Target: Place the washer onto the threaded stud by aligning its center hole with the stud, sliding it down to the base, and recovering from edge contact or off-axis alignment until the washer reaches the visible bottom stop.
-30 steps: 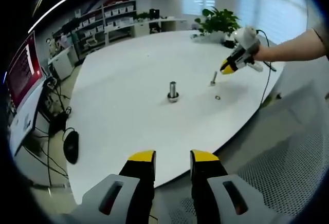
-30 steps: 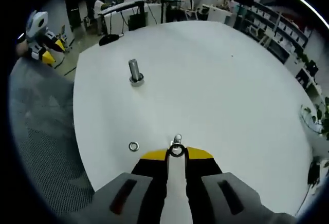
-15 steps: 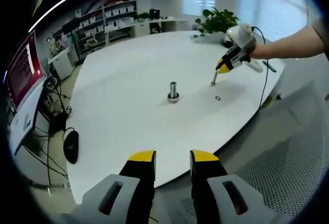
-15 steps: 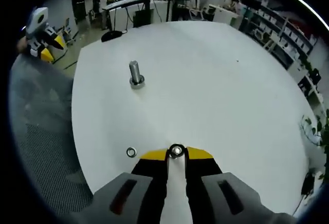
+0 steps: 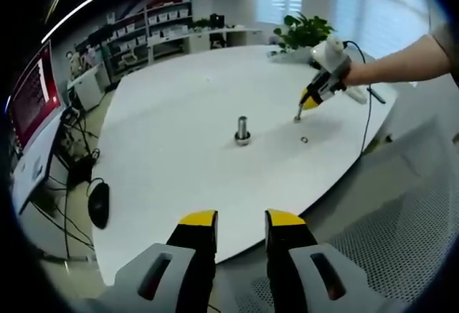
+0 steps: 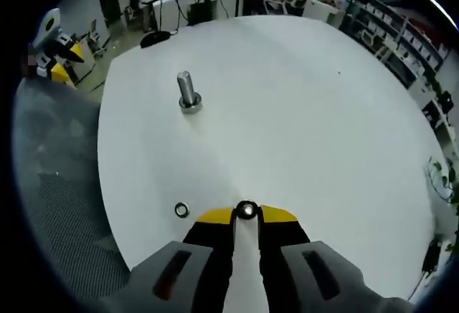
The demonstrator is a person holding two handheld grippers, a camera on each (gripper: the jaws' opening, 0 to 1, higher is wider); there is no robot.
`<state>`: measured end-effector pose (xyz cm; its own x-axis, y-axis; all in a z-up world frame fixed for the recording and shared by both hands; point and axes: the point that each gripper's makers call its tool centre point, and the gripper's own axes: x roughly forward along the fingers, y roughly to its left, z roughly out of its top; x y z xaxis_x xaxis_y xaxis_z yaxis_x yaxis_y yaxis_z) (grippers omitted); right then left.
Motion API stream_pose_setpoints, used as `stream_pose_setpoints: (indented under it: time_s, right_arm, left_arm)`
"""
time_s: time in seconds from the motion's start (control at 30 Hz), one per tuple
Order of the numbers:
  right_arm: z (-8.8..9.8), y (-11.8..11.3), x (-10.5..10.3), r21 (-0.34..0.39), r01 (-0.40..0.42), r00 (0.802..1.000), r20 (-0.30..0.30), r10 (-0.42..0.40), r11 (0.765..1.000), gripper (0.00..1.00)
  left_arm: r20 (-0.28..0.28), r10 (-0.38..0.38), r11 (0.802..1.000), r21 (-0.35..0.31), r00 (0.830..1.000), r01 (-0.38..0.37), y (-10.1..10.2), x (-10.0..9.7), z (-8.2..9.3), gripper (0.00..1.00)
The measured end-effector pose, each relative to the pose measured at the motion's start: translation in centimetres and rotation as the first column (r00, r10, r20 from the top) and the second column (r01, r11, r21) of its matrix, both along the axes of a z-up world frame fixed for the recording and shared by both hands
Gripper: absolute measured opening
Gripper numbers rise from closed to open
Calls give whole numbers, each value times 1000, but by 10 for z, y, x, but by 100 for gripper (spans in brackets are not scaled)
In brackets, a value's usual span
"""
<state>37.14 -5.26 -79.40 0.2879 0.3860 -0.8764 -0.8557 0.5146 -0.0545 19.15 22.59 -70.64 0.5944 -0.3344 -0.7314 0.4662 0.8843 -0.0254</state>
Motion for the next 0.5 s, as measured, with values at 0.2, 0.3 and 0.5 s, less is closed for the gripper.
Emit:
stream_pose_setpoints:
  time_s: [0.2, 0.3, 0.5]
  right_arm:
    - [-11, 0, 0, -21, -10, 1000, -13, 10, 1000, 14]
    - [-17, 1, 1, -27, -11, 1000, -25, 10, 1000, 14]
    - [-29, 1, 2, -37, 8, 998, -56, -10, 999, 14]
  left_arm:
    - [-2, 0, 1000, -2, 1000, 0, 0, 0, 0, 24]
    - [-4, -4, 1000, -3, 1000, 4, -1, 0, -1, 24]
    - [-9, -3, 1000, -8, 1000, 3, -1, -1, -1, 24]
